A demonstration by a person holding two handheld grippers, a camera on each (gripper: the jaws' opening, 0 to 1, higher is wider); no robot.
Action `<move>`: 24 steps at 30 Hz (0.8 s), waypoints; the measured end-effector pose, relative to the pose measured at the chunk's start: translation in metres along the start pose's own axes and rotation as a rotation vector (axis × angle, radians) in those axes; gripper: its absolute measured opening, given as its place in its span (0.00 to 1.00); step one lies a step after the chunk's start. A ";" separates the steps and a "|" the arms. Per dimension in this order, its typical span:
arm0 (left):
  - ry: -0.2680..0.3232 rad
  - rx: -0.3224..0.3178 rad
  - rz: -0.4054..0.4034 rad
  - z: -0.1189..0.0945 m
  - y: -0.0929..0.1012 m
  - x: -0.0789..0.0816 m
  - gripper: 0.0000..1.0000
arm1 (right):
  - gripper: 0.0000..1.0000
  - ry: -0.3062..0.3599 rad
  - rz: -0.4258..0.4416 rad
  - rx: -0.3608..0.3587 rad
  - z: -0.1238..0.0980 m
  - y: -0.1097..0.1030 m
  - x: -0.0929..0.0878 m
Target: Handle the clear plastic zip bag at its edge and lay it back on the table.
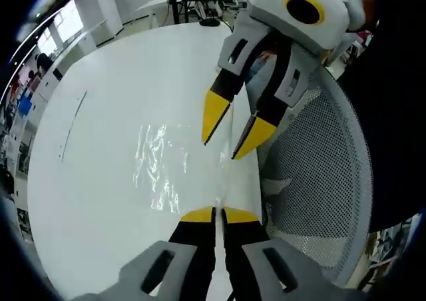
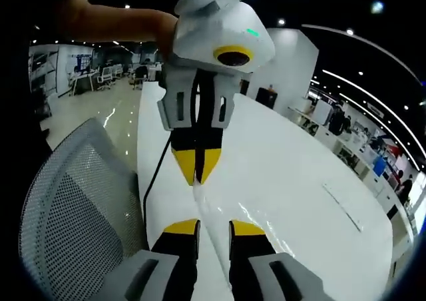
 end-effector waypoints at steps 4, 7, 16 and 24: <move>0.009 -0.008 -0.005 0.001 0.002 0.003 0.00 | 0.09 -0.005 -0.018 0.010 0.001 -0.003 0.000; 0.015 -0.010 -0.007 0.002 0.003 0.005 0.00 | 0.05 -0.011 -0.032 0.011 0.002 -0.003 0.000; 0.052 0.011 0.019 0.002 0.002 0.006 0.02 | 0.00 -0.007 -0.072 0.001 0.000 -0.003 0.000; 0.088 0.027 0.051 0.003 0.002 0.003 0.04 | 0.00 -0.004 -0.080 0.010 0.000 -0.003 0.001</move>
Point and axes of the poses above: the point that each gripper's makers call its tool centre point, and the gripper's own axes: z roughly forward along the fingers, y roughly to its right, x roughly out of its top, the point moved 5 cm from there along -z, roughly backward along the fingers, and after that the axes turned 8 degrees about -y, right-handed, at the moved point
